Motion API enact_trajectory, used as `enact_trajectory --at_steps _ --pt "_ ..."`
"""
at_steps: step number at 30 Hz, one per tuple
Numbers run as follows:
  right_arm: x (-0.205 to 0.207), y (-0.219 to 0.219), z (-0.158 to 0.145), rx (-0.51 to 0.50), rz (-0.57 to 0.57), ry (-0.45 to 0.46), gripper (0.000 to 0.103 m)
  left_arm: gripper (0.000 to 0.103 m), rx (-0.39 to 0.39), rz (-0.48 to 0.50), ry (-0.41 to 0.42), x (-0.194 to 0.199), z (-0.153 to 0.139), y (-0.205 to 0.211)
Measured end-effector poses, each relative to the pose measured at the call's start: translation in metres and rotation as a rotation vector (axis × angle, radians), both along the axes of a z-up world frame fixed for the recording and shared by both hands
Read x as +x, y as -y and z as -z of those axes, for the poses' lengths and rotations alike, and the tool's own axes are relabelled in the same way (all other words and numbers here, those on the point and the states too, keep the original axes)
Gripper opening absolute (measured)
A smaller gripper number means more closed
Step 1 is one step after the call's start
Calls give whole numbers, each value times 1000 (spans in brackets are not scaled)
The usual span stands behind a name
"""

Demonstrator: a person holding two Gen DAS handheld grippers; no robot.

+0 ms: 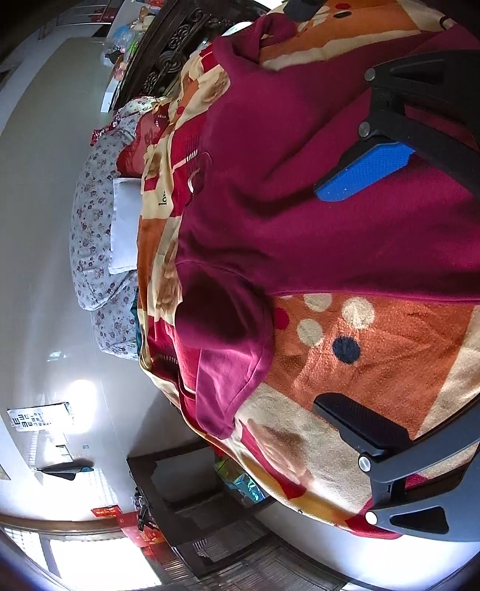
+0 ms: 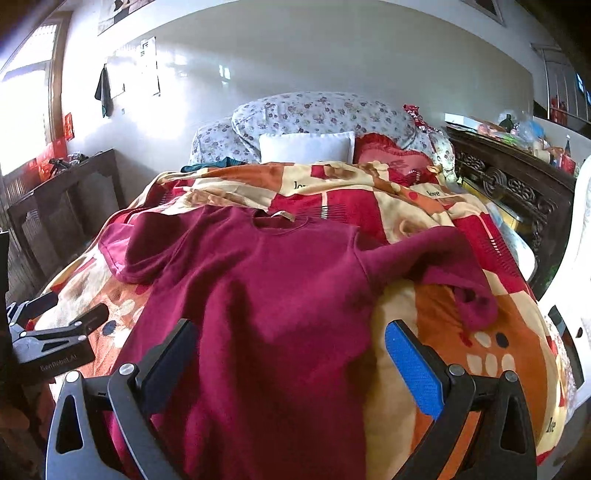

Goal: Fold small clothes
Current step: 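Move both tools over the maroon sweatshirt lying on the blanket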

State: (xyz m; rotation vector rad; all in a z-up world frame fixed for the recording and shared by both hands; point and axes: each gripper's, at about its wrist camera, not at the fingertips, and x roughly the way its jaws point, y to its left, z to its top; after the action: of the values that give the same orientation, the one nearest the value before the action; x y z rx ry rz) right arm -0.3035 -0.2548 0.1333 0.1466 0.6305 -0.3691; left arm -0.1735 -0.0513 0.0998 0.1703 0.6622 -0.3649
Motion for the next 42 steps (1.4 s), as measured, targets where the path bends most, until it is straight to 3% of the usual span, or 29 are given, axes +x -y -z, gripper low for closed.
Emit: enact_trajectory --at_steps 42 --pt "48 1 30 14 70 -106 103 103 19 35 -72 19 26 28"
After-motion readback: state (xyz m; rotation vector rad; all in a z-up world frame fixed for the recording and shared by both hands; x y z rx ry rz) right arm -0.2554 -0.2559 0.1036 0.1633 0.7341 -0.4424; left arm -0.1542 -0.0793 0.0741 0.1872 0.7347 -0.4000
